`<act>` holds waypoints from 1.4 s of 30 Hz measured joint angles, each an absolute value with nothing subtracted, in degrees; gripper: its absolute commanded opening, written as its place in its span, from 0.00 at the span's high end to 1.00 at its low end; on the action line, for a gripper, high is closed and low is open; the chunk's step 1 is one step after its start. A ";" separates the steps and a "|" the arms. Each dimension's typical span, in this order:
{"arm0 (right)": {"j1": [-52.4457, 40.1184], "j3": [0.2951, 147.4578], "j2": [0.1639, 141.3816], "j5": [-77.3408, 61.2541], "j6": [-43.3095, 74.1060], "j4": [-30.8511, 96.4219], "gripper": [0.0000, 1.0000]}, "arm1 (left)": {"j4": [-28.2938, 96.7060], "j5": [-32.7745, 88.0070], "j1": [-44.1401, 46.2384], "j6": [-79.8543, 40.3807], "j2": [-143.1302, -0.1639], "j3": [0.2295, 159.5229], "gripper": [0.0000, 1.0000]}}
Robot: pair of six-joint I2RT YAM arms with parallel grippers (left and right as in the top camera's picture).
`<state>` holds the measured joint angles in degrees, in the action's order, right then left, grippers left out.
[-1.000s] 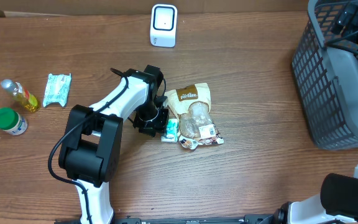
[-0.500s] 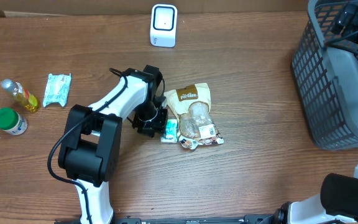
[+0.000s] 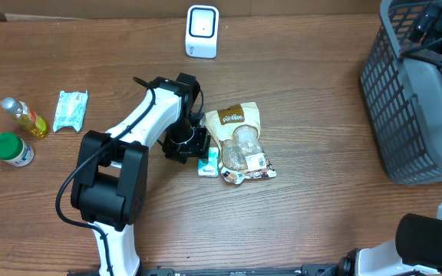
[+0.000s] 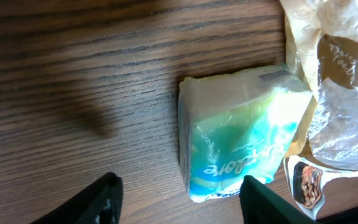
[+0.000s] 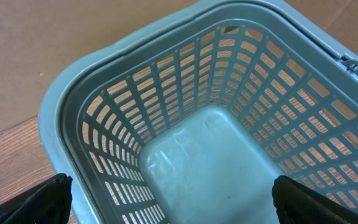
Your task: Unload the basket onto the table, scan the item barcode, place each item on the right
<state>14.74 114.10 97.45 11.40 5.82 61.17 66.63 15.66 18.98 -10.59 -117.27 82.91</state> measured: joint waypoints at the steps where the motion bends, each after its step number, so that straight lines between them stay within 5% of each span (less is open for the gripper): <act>1: 14.74 114.10 97.45 11.38 5.80 61.17 0.00 | 66.61 15.68 18.98 -10.59 -117.27 82.91 0.35; 7: 14.74 114.10 97.45 11.40 5.80 61.17 0.00 | 65.10 17.28 18.98 -10.61 -117.27 82.91 0.37; 12: 14.74 114.10 97.45 11.40 5.80 61.17 0.00 | 62.11 18.06 18.98 -11.40 -117.25 82.50 0.48; 17: 14.74 114.10 97.45 11.40 5.78 61.14 0.00 | 57.56 18.57 18.98 -12.08 -117.23 78.78 0.72; 20: 14.74 114.10 97.45 11.40 5.80 61.19 0.00 | 55.90 19.66 18.98 -12.40 -116.33 77.17 0.96; 29: 14.74 114.10 97.45 11.40 5.76 61.14 0.00 | 62.39 11.62 15.88 -12.03 -115.48 77.58 0.94; 42: 14.74 114.10 97.45 11.40 5.80 61.19 0.00 | 60.95 2.59 6.66 -11.20 -115.48 80.44 0.53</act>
<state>14.74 114.10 97.45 11.40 5.80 61.19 60.95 2.59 6.66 -11.20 -115.48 80.44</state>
